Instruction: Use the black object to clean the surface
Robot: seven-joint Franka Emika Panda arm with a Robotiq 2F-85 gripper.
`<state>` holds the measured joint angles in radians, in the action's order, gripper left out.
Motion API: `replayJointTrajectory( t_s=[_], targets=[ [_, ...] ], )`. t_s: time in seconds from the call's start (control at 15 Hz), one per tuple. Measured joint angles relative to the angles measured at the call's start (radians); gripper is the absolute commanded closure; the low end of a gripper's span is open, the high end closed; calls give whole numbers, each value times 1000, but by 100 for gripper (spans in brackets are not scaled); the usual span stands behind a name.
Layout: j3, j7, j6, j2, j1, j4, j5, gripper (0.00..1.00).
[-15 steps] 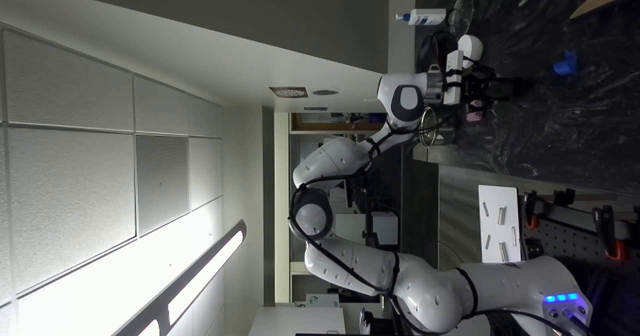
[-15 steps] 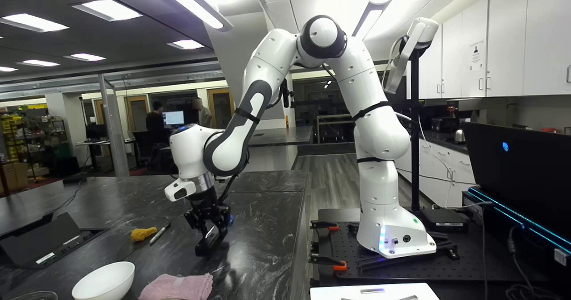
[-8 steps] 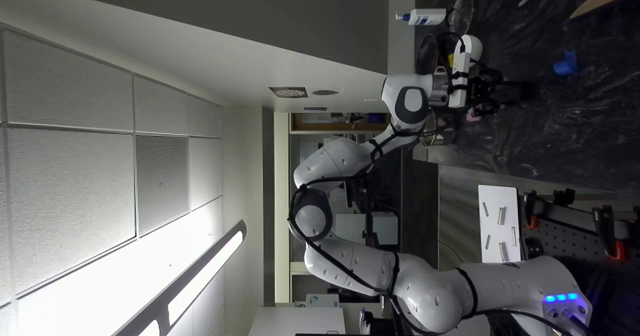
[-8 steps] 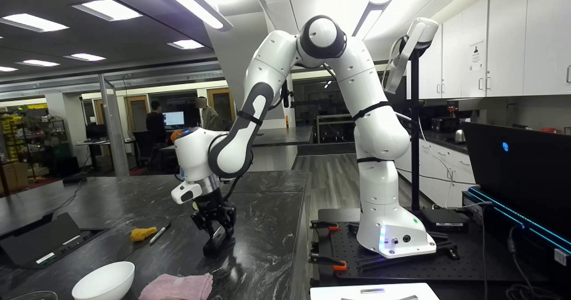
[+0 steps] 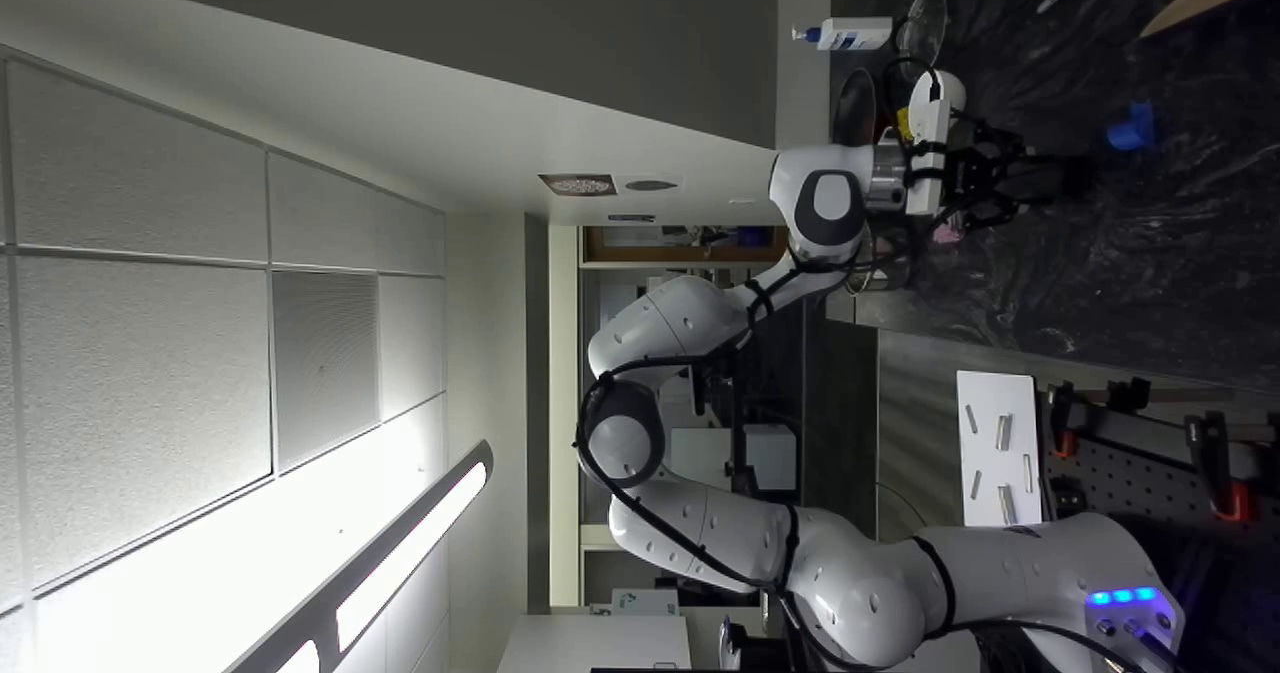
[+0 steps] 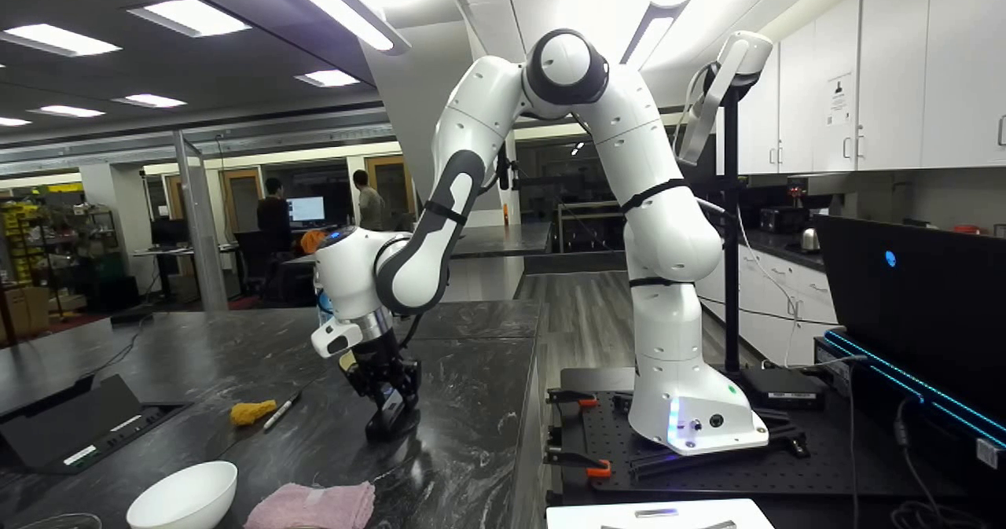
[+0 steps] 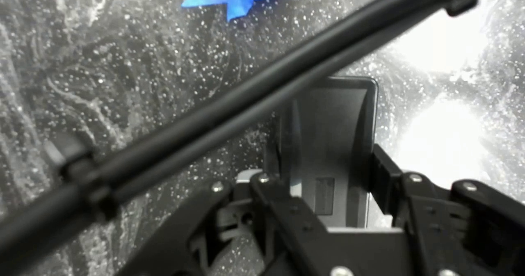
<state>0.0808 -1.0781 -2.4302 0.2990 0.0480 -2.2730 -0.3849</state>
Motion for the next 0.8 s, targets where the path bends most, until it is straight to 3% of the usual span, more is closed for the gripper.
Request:
replayJointTrajectory(
  t_s=[0.53,0.8],
  targets=[
    [1,105,0,9,7,9,-8,71],
    [7,194,0,51,13,69,22,71]
  ],
)
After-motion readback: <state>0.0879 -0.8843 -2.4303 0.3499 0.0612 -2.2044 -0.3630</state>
